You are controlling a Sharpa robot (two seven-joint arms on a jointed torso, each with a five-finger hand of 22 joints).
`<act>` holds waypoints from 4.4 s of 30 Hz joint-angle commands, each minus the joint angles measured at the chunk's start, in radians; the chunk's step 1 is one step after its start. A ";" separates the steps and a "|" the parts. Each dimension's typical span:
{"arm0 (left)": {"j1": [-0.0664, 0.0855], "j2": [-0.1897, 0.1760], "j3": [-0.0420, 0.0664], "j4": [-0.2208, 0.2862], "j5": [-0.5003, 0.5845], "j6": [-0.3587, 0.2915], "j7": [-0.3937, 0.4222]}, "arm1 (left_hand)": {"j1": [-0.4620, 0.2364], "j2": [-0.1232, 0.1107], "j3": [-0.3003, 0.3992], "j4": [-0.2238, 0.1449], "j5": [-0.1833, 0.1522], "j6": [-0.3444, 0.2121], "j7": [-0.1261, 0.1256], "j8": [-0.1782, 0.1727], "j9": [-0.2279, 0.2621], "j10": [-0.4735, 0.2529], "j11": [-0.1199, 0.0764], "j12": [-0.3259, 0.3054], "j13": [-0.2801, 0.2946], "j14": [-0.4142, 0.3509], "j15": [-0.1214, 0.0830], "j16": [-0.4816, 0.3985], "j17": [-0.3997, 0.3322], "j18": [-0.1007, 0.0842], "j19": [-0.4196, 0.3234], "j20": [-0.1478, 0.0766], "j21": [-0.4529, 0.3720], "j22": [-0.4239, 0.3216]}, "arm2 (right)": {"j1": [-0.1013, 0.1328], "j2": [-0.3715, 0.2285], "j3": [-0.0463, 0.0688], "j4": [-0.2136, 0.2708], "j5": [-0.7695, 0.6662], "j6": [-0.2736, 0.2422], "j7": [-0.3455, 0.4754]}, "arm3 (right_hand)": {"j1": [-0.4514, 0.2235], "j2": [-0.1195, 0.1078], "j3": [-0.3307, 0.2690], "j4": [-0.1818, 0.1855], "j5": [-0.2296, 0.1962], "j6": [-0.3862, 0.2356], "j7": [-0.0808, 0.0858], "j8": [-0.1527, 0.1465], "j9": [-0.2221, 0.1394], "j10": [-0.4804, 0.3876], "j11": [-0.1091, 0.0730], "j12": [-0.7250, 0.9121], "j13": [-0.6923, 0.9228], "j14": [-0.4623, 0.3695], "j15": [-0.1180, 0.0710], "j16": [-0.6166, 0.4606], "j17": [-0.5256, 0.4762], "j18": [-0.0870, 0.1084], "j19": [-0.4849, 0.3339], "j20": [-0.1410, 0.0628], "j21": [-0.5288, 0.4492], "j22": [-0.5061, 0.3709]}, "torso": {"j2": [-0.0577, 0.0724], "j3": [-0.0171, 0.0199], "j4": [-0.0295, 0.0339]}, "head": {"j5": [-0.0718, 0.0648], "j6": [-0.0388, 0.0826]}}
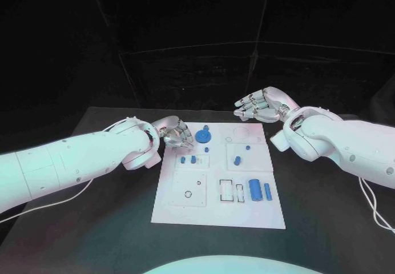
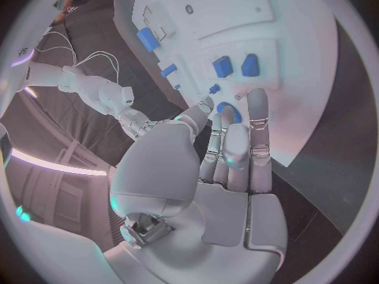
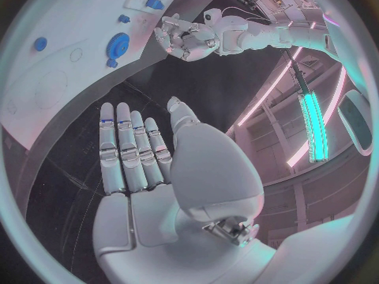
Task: Assemble the parts on the task board
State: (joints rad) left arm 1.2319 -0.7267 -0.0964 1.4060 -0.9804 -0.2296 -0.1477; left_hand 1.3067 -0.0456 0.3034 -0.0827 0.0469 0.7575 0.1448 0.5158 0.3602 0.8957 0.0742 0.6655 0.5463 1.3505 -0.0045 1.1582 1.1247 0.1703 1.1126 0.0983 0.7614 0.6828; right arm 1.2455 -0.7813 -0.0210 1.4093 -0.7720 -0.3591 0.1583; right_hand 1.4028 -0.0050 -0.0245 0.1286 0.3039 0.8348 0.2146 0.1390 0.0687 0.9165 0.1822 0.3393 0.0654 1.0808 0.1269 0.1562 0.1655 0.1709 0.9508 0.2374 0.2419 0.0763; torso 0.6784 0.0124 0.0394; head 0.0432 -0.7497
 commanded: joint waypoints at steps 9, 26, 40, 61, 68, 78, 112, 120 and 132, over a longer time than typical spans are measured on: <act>0.005 0.094 -0.003 -0.078 -0.273 -0.048 0.224 | 0.002 -0.059 0.077 -0.053 0.002 0.063 0.004 -0.121 -0.109 -0.012 0.019 -0.186 -0.189 0.005 0.013 -0.021 -0.051 0.012 0.026 0.016 -0.012 -0.009 | 0.002 0.004 0.001 0.000 -0.002 0.005 0.008 | -0.001 0.012 0.000 -0.006 0.007 -0.004 0.025 0.006 0.001 -0.007 -0.003 0.008 -0.002 -0.002 0.002 -0.006 -0.003 0.012 0.006 0.000 -0.007 -0.002 | 0.001 -0.0001 -0.0003 | -0.011 0.007; 0.010 0.211 -0.042 -0.203 -0.374 0.063 0.177 | -0.014 -0.068 0.051 -0.047 0.000 0.109 -0.003 -0.204 -0.175 -0.020 0.020 -0.277 -0.300 0.098 0.014 0.144 0.083 -0.029 0.173 0.013 0.213 0.219 | 0.002 0.008 0.001 -0.001 -0.002 0.003 0.003 | -0.001 0.014 0.001 -0.007 0.007 -0.005 0.025 0.006 0.001 -0.008 -0.003 0.008 -0.002 -0.002 0.002 -0.006 -0.004 0.012 0.006 0.000 -0.009 -0.003 | 0.001 -0.0007 0.0000 | -0.016 0.010; 0.010 0.245 -0.048 -0.241 -0.392 0.146 0.130 | 0.020 -0.039 0.076 -0.060 0.001 0.133 -0.008 -0.220 -0.188 -0.016 0.019 -0.296 -0.328 0.099 0.009 0.151 0.081 -0.032 0.183 0.007 0.236 0.244 | 0.002 0.010 0.001 -0.001 -0.002 0.000 -0.002 | -0.003 0.018 0.002 -0.005 0.007 -0.006 0.026 0.006 0.001 -0.010 -0.002 0.008 -0.002 -0.003 0.003 -0.007 -0.006 0.012 0.006 0.000 -0.011 -0.004 | 0.000 -0.0010 0.0016 | -0.017 0.007; 0.009 0.262 -0.048 -0.260 -0.397 0.174 0.108 | 0.013 -0.024 0.109 -0.062 0.001 0.170 -0.013 -0.237 -0.204 0.029 0.014 -0.307 -0.362 0.101 0.005 0.161 0.079 -0.036 0.191 0.005 0.264 0.277 | 0.002 0.014 0.001 -0.003 -0.002 0.008 0.002 | -0.003 0.018 0.002 -0.005 0.007 -0.006 0.026 0.006 0.001 -0.010 -0.002 0.008 -0.002 -0.003 0.003 -0.007 -0.006 0.012 0.006 0.000 -0.011 -0.004 | 0.000 -0.0009 0.0016 | -0.017 0.005; 0.009 0.266 -0.048 -0.267 -0.396 0.186 0.105 | 0.006 -0.022 0.119 -0.061 0.001 0.180 -0.016 -0.245 -0.210 0.049 0.010 -0.311 -0.373 0.103 0.001 0.166 0.079 -0.039 0.196 0.002 0.277 0.292 | 0.002 0.014 0.001 -0.004 -0.002 0.009 0.002 | -0.004 0.019 0.003 -0.005 0.007 -0.007 0.026 0.007 0.001 -0.011 -0.002 0.009 -0.002 -0.004 0.003 -0.007 -0.007 0.012 0.007 0.001 -0.013 -0.005 | 0.000 -0.0007 0.0017 | -0.016 0.005; 0.009 0.275 -0.048 -0.283 -0.387 0.191 0.105 | 0.028 0.005 0.150 -0.070 0.001 0.213 -0.011 -0.251 -0.217 0.123 -0.001 -0.293 -0.377 0.107 -0.002 0.175 0.083 -0.049 0.215 -0.002 0.322 0.343 | 0.002 0.016 0.001 -0.005 -0.002 0.010 0.003 | -0.004 0.019 0.003 -0.005 0.007 -0.007 0.026 0.007 0.001 -0.011 -0.002 0.009 -0.002 -0.004 0.003 -0.007 -0.007 0.012 0.007 0.001 -0.013 -0.005 | 0.000 -0.0012 0.0013 | -0.015 0.004; 0.009 0.191 -0.016 -0.179 -0.321 0.016 0.205 | 0.048 0.013 0.200 -0.094 0.002 0.235 0.001 -0.288 -0.237 0.144 0.008 -0.326 -0.409 0.115 0.004 0.193 0.090 -0.054 0.220 0.002 0.352 0.379 | 0.002 0.015 0.001 -0.006 -0.002 0.010 0.007 | -0.005 0.021 0.003 -0.004 0.008 -0.007 0.026 0.007 0.000 -0.012 -0.002 0.009 -0.002 -0.004 0.003 -0.007 -0.008 0.012 0.007 0.001 -0.014 -0.005 | -0.001 -0.0005 0.0024 | -0.020 0.013; 0.009 0.138 0.009 -0.137 -0.319 0.030 0.203 | 0.046 0.011 0.205 -0.095 0.002 0.239 0.002 -0.291 -0.239 0.147 0.009 -0.330 -0.412 0.116 0.005 0.194 0.090 -0.054 0.221 0.003 0.355 0.382 | 0.002 0.013 0.001 -0.006 -0.002 0.010 0.007 | -0.005 0.021 0.003 -0.004 0.008 -0.007 0.026 0.007 0.000 -0.012 -0.002 0.009 -0.002 -0.004 0.003 -0.007 -0.008 0.012 0.007 0.001 -0.014 -0.005 | -0.001 -0.0004 0.0020 | -0.019 0.013; 0.008 0.060 0.013 -0.114 -0.311 0.101 0.182 | 0.034 0.003 0.205 -0.091 0.001 0.247 0.001 -0.298 -0.243 0.154 0.009 -0.337 -0.420 0.115 0.006 0.193 0.085 -0.054 0.220 0.005 0.356 0.384 | 0.002 0.011 0.001 -0.005 -0.002 0.010 0.006 | -0.005 0.021 0.003 -0.004 0.008 -0.007 0.026 0.007 0.000 -0.012 -0.002 0.009 -0.002 -0.004 0.003 -0.007 -0.008 0.012 0.007 0.001 -0.014 -0.005 | -0.001 -0.0007 0.0026 | -0.018 0.014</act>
State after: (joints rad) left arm 1.2393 -0.6661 -0.0844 1.2931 -1.3014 -0.1656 0.0354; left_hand 1.3407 -0.0357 0.5040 -0.1779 0.0423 0.9970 0.1445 0.2216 0.1185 1.0457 0.0824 0.3320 0.1274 1.4601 -0.0016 1.3468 1.2103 0.1242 1.3283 0.0972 1.1135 1.0661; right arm 1.2452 -0.7697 -0.0210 1.4029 -0.7720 -0.3534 0.1556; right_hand 1.3988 0.0070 -0.0245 0.1286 0.3078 0.8348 0.2147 0.1422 0.0687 0.9129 0.1786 0.3431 0.0647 1.0808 0.1269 0.1526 0.1588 0.1710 0.9508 0.2374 0.2342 0.0723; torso 0.6779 0.0122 0.0417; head 0.0238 -0.7363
